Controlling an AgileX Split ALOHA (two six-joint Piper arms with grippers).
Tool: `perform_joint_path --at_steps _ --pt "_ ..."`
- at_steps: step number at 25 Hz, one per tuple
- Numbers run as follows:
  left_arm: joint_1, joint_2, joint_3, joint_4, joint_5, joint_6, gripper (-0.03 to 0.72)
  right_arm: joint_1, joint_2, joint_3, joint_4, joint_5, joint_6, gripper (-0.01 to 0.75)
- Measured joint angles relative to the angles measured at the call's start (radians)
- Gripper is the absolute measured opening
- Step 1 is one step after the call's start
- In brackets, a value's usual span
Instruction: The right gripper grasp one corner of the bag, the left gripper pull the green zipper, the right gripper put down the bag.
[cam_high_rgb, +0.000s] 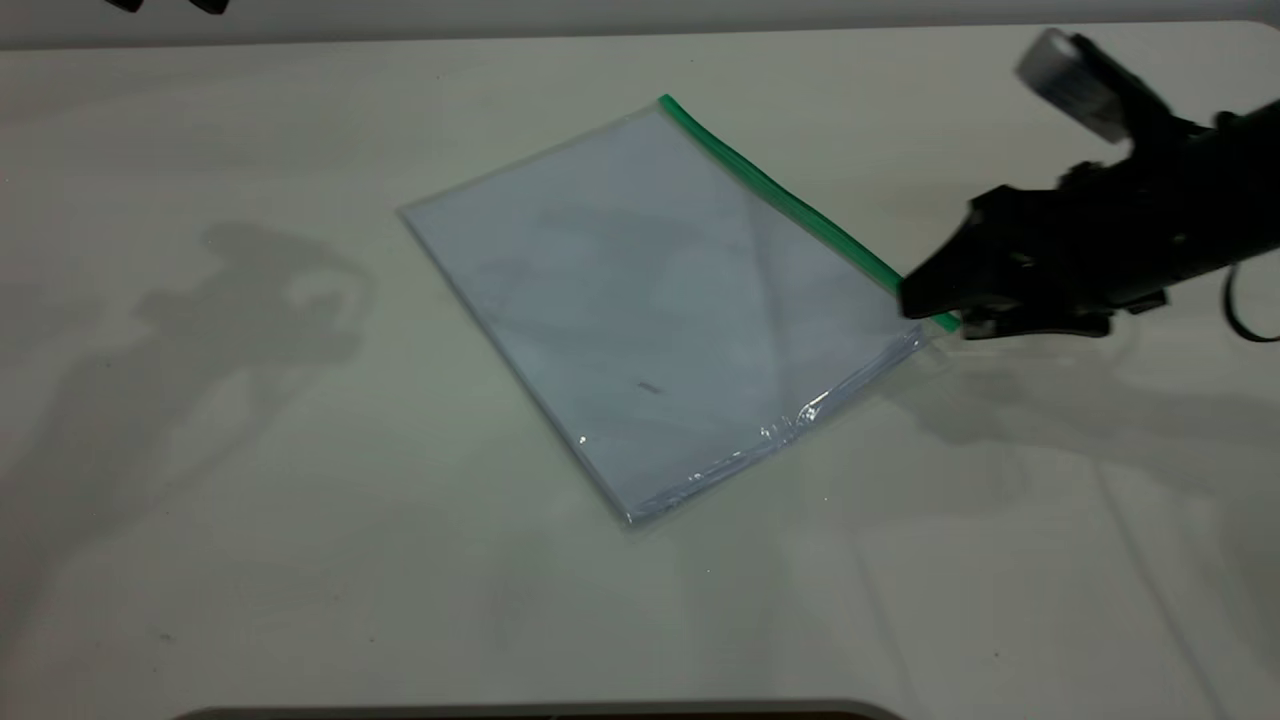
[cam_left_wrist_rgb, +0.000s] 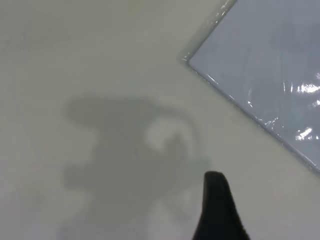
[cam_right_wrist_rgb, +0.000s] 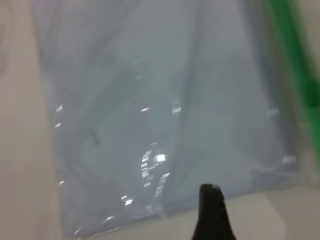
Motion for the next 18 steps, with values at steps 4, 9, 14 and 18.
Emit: perform_joint_path --at_steps 4,9,14,18 --pt "0.0 0.0 0.0 0.0 -0.022 0.0 0.56 -0.034 0.033 -0.003 0.005 0.021 -0.01 0.578" --pt "0.0 0.0 0.0 0.0 -0.038 0.0 0.56 -0.034 0.094 -0.033 0.005 0.058 -0.03 0.578" --pt "0.0 0.0 0.0 0.0 -0.038 0.0 0.56 -0.034 0.15 -0.084 0.005 0.105 -0.03 0.578" --pt "0.0 0.0 0.0 -0.001 -0.039 0.0 0.56 -0.034 0.183 -0.11 0.006 0.142 -0.03 0.578"
